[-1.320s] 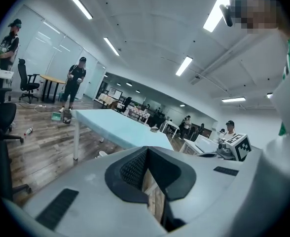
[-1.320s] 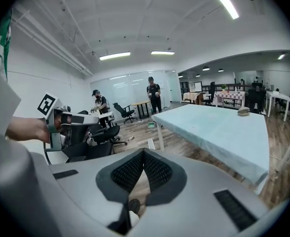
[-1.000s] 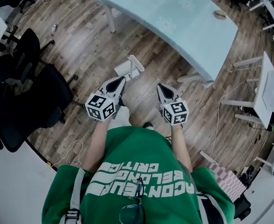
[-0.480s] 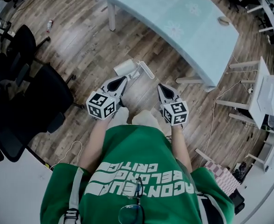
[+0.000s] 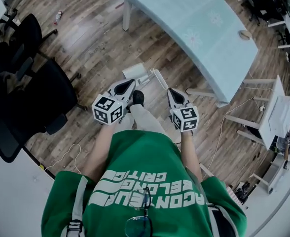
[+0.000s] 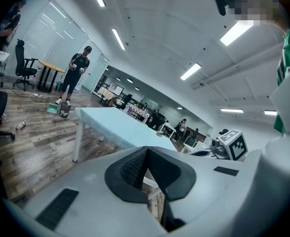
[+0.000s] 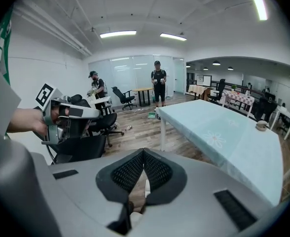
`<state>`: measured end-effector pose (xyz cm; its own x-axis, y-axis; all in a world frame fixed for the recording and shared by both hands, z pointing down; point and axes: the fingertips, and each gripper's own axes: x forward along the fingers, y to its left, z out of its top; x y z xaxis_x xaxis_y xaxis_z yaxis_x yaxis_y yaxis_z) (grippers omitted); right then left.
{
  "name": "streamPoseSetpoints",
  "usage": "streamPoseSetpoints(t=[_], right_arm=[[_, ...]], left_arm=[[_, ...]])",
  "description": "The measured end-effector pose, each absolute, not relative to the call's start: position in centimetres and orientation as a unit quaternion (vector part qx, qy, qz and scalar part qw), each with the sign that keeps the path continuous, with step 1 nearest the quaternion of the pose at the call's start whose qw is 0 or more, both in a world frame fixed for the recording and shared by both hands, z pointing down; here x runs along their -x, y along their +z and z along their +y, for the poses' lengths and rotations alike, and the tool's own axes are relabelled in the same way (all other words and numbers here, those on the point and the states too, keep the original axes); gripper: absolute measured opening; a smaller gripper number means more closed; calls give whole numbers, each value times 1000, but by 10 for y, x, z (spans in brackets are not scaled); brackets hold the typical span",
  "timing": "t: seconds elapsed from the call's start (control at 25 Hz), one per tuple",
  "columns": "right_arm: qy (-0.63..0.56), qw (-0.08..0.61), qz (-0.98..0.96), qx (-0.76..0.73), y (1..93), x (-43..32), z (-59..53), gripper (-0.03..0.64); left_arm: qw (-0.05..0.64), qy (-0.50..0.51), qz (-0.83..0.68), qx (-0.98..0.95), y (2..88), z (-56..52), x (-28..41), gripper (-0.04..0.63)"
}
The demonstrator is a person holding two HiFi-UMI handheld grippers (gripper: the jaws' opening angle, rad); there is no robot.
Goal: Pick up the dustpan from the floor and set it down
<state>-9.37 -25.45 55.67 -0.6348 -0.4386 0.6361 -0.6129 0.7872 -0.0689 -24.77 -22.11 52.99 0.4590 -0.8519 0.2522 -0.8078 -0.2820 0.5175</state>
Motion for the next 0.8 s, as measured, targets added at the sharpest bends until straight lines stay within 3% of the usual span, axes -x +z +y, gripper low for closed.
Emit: streamPoseSetpoints(t=[0.44,0.48,0.6,0.8], right_arm=[[146,378,-886,-225,606,126,-292,12],[145,388,-884,-218,613,130,-294,23],[142,420,-875,-195,634,142,-301,149],[151,487,-840,-182,682,148,-318,218]], left_arm=[[303,-40,-564,-767,528,-229,264,-8],[304,-39,-568,-764,529,-228,266,-8],[307,-38,-581,-753,530,-222,273,-6],[314,-38,-602,-733,535,-213,282,-8]])
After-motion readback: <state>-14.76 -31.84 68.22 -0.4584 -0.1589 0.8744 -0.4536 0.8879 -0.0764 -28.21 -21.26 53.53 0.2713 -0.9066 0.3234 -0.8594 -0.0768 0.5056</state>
